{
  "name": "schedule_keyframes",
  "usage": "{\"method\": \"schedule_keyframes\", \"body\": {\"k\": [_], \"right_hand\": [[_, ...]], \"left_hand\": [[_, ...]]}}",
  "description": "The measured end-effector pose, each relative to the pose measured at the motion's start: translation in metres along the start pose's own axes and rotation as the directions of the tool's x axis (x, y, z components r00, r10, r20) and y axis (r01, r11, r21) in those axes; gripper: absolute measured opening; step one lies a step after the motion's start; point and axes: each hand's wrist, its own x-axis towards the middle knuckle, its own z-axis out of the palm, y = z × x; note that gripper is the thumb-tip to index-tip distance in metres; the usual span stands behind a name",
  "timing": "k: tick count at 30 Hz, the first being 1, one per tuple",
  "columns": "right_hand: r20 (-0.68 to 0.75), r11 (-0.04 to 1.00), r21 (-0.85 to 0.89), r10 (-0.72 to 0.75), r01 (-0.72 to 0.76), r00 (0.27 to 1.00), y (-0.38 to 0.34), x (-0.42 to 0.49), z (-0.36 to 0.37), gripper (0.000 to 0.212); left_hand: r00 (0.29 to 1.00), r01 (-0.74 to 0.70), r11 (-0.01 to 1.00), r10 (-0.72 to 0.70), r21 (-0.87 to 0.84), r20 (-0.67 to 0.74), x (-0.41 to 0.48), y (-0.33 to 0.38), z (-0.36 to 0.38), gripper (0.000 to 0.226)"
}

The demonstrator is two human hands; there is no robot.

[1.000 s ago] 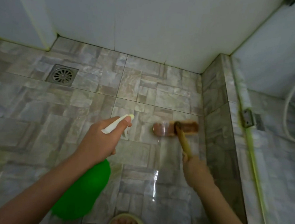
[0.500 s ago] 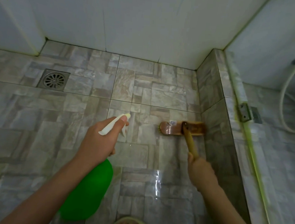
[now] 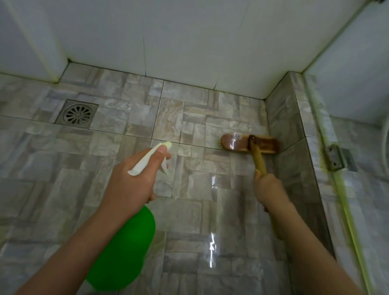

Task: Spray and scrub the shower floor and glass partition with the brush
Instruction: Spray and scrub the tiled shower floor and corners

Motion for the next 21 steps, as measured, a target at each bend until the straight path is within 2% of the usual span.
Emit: {"method": "schedule_keyframes", "body": {"k": [4, 7, 9, 11, 14, 19, 21], "right_hand": [[0.043, 0.986, -0.110, -0.119, 0.123, 0.992, -0.069, 0.067, -0.034, 0.043], [0.049, 0.983, -0.126, -0.131, 0.136, 0.990, -0.108, 0.113, -0.069, 0.032], [0.010, 0.988, -0.107, -0.112, 0.113, 0.994, -0.108, 0.115, -0.071, 0.030], [-0.020, 0.973, -0.153, -0.180, 0.175, 0.983, -0.088, 0.097, -0.051, 0.041], [0.017, 0.953, -0.227, -0.203, 0.201, 0.979, -0.063, 0.066, -0.026, 0.038], [0.050, 0.945, -0.261, -0.189, 0.195, 0.981, -0.120, 0.109, -0.070, 0.030], [0.042, 0.975, -0.163, -0.144, 0.149, 0.989, -0.129, 0.108, -0.073, 0.032]], "left_hand": [[1.000, 0.001, 1.000, -0.001, 0.005, -0.018, 0.007, -0.005, -0.004, 0.028], [1.000, 0.003, 1.000, -0.003, -0.003, -0.021, 0.011, -0.007, -0.005, 0.025], [0.999, 0.009, 1.000, -0.010, -0.006, -0.030, 0.014, -0.009, -0.006, 0.024], [0.999, 0.016, 0.999, -0.017, -0.029, -0.049, 0.017, -0.011, -0.009, 0.024], [0.998, 0.021, 0.999, -0.024, -0.046, -0.060, 0.019, -0.010, -0.013, 0.027], [0.997, 0.037, 0.999, -0.039, -0.036, -0.060, 0.023, -0.015, -0.020, 0.027], [0.997, 0.040, 0.999, -0.041, -0.021, -0.065, 0.023, -0.018, -0.023, 0.027]]}}
